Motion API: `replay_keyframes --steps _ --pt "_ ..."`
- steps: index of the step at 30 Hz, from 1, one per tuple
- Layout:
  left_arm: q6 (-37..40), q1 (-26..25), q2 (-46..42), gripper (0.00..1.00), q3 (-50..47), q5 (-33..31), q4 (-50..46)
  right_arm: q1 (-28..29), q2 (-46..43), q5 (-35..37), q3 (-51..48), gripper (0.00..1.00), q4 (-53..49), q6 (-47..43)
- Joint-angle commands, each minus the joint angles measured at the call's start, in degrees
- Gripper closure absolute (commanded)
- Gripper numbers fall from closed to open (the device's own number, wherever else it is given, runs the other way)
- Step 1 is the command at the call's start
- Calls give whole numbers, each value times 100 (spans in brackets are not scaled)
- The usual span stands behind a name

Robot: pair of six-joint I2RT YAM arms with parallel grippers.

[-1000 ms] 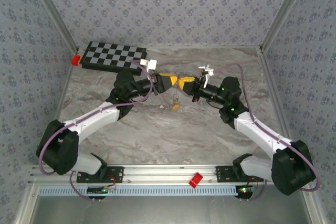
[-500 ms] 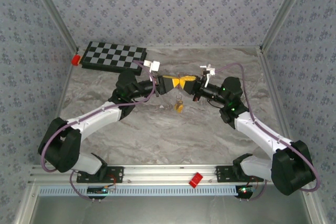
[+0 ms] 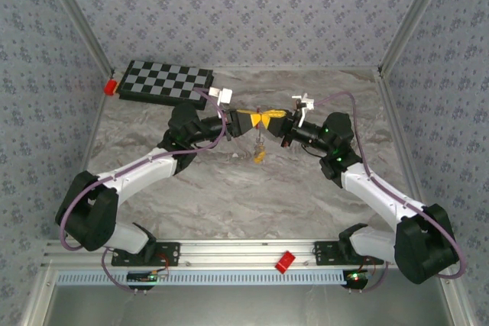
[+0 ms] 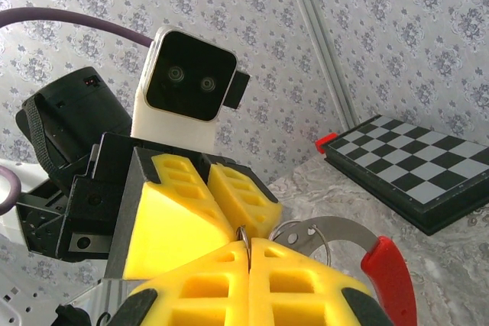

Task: Put the keys on the keyring

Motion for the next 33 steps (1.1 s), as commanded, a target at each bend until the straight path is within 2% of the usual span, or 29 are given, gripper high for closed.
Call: replay_keyframes --steps 1,3,7,10,13,16,26,33 --pt "-60 -83 -193 85 119 312 552 -56 100 70 -40 100 43 80" --pt "-66 -90 -208 87 104 307 574 -57 117 66 -43 100 43 91" --pt "-21 -92 -226 100 93 250 501 -51 127 35 -51 100 54 86" --pt "74 -85 -245 100 106 192 359 -54 114 26 -54 100 26 69" --pt "204 -89 -269 100 112 139 152 -65 18 102 -43 76 -180 3" --pt "463 -86 -330 100 126 28 -210 -103 -264 350 -37 66 -633 -221" --pt "882 -92 -411 100 241 -169 -870 -94 -1098 1156 -11 63 -1809 -990" --pt "1191 -140 -476 100 328 -309 -1306 463 -1051 1966 348 63 -2613 -1797"
